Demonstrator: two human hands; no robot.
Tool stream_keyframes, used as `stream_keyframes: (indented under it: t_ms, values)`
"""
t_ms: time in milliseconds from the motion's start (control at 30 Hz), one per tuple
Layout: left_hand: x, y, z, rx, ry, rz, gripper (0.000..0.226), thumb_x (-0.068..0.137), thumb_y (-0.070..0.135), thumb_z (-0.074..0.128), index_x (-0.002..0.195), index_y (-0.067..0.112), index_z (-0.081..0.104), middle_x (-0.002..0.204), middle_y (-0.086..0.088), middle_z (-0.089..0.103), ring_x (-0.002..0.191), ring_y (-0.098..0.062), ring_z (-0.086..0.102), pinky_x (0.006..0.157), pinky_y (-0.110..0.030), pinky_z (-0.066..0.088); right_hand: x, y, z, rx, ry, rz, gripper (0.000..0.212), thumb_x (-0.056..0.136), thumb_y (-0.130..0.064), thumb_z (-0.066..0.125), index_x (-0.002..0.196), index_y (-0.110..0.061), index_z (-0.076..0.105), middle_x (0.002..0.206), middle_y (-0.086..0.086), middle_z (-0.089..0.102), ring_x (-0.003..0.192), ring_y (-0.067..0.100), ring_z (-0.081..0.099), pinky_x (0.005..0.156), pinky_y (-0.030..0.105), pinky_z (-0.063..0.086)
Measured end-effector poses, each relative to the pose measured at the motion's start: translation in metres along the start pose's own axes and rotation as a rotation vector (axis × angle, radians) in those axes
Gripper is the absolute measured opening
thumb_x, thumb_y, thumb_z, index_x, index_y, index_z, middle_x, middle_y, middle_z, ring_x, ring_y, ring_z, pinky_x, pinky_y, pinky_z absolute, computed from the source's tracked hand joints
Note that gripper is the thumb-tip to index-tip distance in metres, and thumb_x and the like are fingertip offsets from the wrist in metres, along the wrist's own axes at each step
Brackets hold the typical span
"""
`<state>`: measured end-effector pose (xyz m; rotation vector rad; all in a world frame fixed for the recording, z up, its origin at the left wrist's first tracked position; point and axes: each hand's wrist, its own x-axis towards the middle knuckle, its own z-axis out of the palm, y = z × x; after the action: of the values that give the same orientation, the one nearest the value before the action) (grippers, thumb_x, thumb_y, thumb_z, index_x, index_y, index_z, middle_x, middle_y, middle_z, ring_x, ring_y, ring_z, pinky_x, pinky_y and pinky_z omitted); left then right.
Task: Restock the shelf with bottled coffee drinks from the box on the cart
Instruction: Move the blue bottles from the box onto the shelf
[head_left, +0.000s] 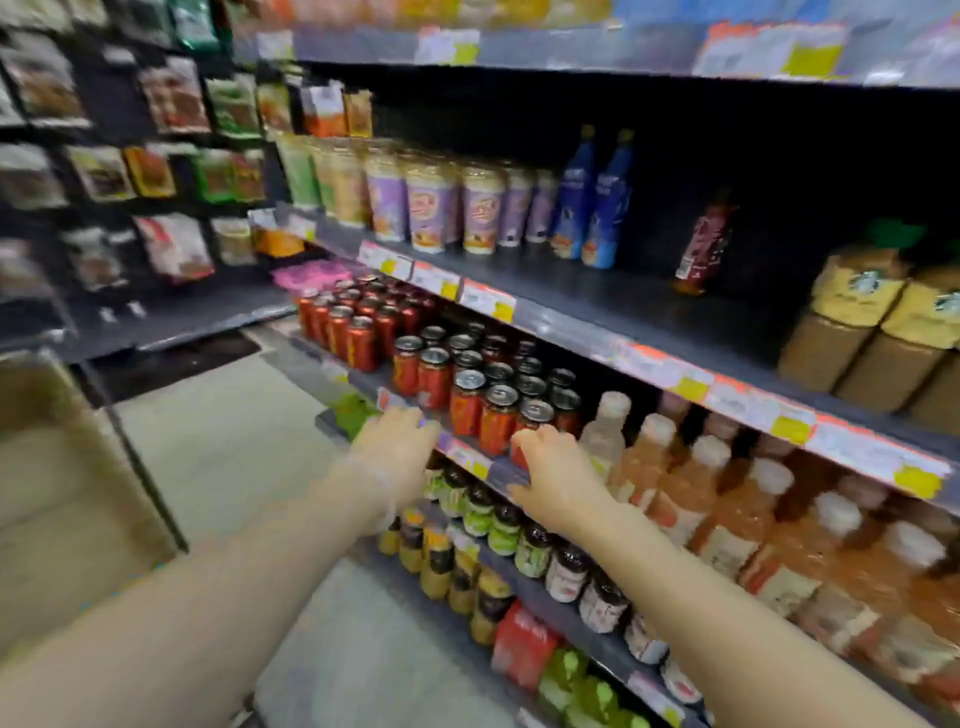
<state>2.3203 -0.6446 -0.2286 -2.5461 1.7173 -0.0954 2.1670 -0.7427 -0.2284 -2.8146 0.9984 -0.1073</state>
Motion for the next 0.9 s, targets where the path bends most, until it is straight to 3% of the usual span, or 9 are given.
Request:
stream_keyframes:
  t_ms: [133,400,633,900]
  values:
    - [-0.054,-0.099,0.018,-0.011,-0.108,-0.303,0.054,0.086,0.027,0.060,0.133,0.011,0.039,0.135,-0.012,0.043,0.126,-0.032,0.042,0.100,-0.037,0.038,0.024,-0.071,0.023,0.010,-0.036,-0.174,0.048,0.084,-0.027,0.062,0.126,-0.010,0.046,0.125,0.013,0.049,0.120,0.033,0.045,0.097,0.041,0.042]
    - [-0.189,-0.272,0.084,-0.167,-0.294,-0.850,0.058,0.083,0.032,0.061,0.134,0.012,0.042,0.131,-0.014,0.044,0.124,-0.032,0.042,0.100,-0.040,0.043,0.056,-0.229,0.083,0.094,-0.217,-0.459,0.056,0.086,-0.029,0.061,0.135,-0.011,0.040,0.134,0.013,0.044,0.126,0.029,0.041,0.100,0.033,0.035]
    - [-0.255,-0.348,0.152,-0.298,-0.436,-1.006,0.067,0.079,0.027,0.071,0.136,0.014,0.039,0.137,-0.014,0.041,0.129,-0.032,0.039,0.106,-0.039,0.039,0.096,-0.353,0.152,0.088,-0.392,-0.538,0.054,0.084,-0.028,0.063,0.130,-0.009,0.044,0.130,0.014,0.048,0.125,0.030,0.044,0.102,0.038,0.040]
    - [-0.267,-0.384,0.243,-0.642,-0.500,-1.149,0.062,0.079,0.032,0.066,0.133,0.011,0.042,0.132,-0.013,0.048,0.123,-0.030,0.048,0.101,-0.032,0.042,0.128,-0.450,0.269,0.011,-0.667,-0.521,0.051,0.084,-0.027,0.063,0.126,-0.007,0.044,0.128,0.017,0.048,0.121,0.034,0.047,0.099,0.036,0.040]
